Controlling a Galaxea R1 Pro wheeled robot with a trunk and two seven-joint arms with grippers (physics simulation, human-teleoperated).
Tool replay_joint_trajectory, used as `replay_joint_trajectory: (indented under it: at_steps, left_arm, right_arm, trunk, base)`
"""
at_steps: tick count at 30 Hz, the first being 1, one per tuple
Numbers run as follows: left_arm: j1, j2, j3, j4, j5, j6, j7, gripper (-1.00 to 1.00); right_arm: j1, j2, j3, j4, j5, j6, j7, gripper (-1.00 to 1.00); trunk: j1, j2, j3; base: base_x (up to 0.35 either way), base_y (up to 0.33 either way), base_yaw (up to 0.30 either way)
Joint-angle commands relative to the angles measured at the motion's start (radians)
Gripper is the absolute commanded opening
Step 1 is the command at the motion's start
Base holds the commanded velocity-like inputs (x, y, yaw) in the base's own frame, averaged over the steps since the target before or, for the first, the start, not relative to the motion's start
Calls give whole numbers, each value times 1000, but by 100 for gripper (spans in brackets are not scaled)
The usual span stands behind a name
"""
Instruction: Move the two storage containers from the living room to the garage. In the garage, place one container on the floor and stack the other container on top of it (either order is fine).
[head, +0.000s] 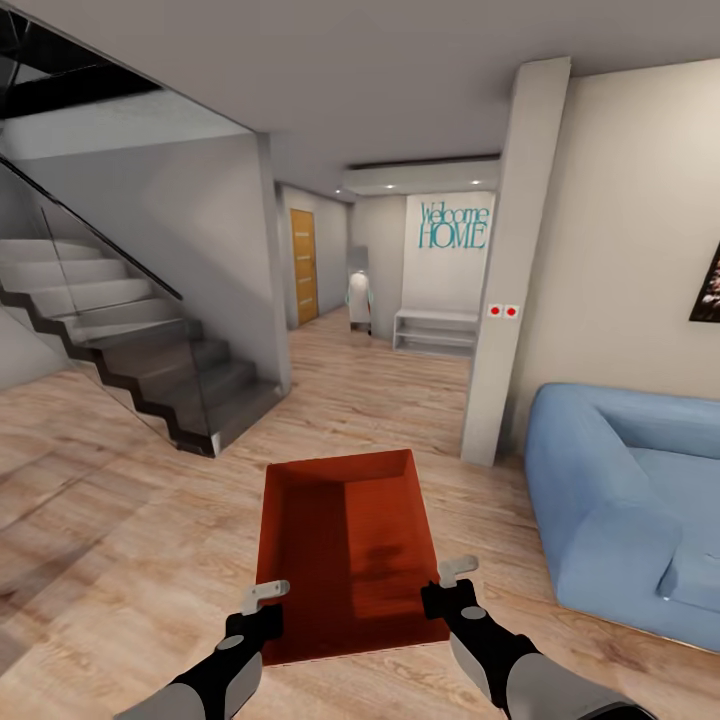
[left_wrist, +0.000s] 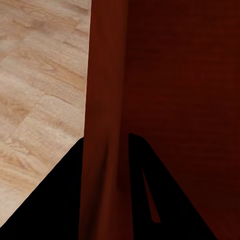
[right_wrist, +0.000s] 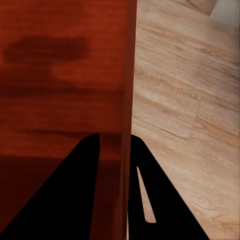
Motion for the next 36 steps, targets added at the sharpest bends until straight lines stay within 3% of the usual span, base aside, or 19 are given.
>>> replay_joint_trajectory:
  at_steps: [1,36]
  left_arm:
    - [-1,0,65,3,13,-5,32,-100]
    - [-1,0,65,4,14,-4,32,-100]
  right_arm:
    - [-1,5,-36,-14,-67,-77,0,-100]
    - [-1,6,-37,-14,-68,-79,1,-100]
  trunk:
    - [1,-1,-2]
    - [1,-1,1]
  base:
    - [322,0,0]
    - [322,0,19]
